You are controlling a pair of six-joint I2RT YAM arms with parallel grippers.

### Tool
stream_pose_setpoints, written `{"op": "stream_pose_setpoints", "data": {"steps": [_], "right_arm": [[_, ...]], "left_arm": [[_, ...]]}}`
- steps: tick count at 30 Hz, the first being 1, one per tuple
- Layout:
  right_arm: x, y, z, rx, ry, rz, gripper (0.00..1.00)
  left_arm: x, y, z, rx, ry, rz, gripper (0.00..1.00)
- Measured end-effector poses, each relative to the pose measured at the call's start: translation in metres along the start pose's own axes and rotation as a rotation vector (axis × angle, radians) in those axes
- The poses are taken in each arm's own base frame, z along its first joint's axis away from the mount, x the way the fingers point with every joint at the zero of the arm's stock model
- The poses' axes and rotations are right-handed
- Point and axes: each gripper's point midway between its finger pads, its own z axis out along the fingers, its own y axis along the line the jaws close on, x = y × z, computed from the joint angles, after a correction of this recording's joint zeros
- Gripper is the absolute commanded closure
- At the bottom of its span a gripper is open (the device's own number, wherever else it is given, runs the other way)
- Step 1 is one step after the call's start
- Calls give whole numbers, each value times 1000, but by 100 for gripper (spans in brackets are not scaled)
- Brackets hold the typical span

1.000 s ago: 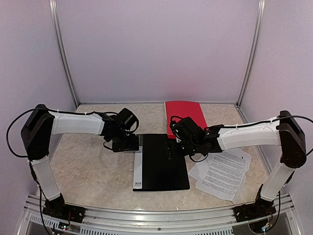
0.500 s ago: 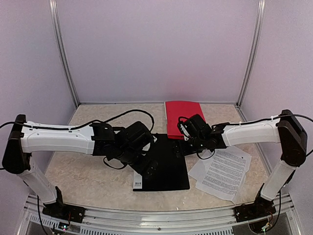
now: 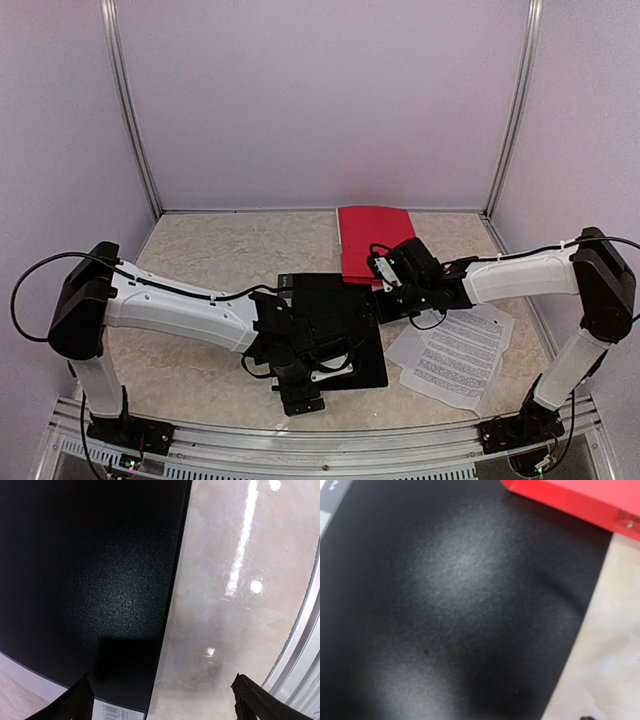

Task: Put the files into the folder
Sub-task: Pick up the folder from the center of the board.

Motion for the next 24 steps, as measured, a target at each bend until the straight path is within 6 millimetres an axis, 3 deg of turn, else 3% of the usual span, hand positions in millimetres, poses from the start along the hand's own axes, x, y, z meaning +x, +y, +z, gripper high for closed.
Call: {"op": "stream_pose_setpoints", "data": {"steps": [10,24], "right_arm": [[7,0,3,-23,9,9,17],[21,-9,6,-15,33,31,18]], "left_arm": [[-11,14,20,-66,8,130,20],[-27,45,16,-226,-41,155,26]]}}
